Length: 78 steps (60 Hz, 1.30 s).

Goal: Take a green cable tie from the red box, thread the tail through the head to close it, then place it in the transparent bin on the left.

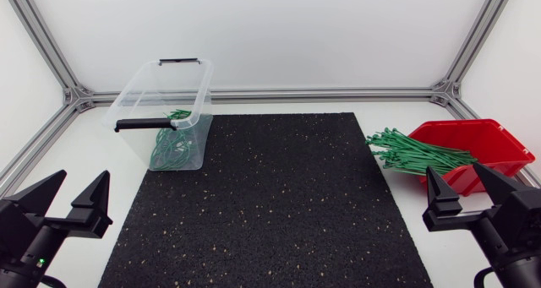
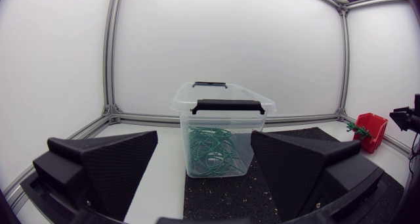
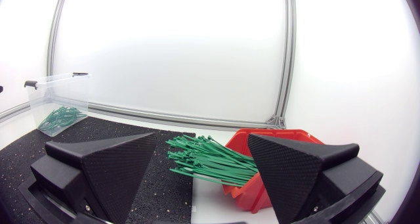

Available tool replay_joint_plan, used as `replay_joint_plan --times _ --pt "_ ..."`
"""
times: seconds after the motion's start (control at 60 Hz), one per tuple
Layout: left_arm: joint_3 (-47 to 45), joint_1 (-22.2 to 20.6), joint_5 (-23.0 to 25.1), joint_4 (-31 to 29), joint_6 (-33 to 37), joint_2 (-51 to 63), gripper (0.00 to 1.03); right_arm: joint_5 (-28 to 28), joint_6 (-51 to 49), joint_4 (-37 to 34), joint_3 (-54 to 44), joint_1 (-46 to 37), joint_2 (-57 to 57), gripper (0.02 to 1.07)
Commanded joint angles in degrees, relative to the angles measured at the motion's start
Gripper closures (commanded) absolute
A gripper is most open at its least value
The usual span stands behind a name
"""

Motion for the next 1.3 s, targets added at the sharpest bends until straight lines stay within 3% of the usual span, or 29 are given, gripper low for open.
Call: replay_joint_plan --times 0.0,0.367,0.667,1.033,1.283 --pt "-2.4 0.1 0.3 -0.4 0.4 -0.3 0.04 0.3 0.8 -0.4 -1.0 0.0 -0.6 0.05" --pt "-2.4 0.2 0.3 -0.4 0.4 -0.3 0.04 0.3 1.0 0.3 -0.3 -0.8 -0.7 0.05" --pt "-2.4 0.2 0.3 -0.4 0.4 -0.3 0.04 0.2 1.0 -1.0 8.7 -0.4 -0.1 0.05" --pt "-2.4 0.2 0.3 -0.4 0.4 -0.3 0.04 -0.4 0.9 -6.1 28.4 -0.8 26.5 0.06" --pt "-2.4 0.2 0.3 -0.4 0.4 -0.3 0.04 -3.2 -2.9 -22.2 44.7 -2.9 45.1 0.06"
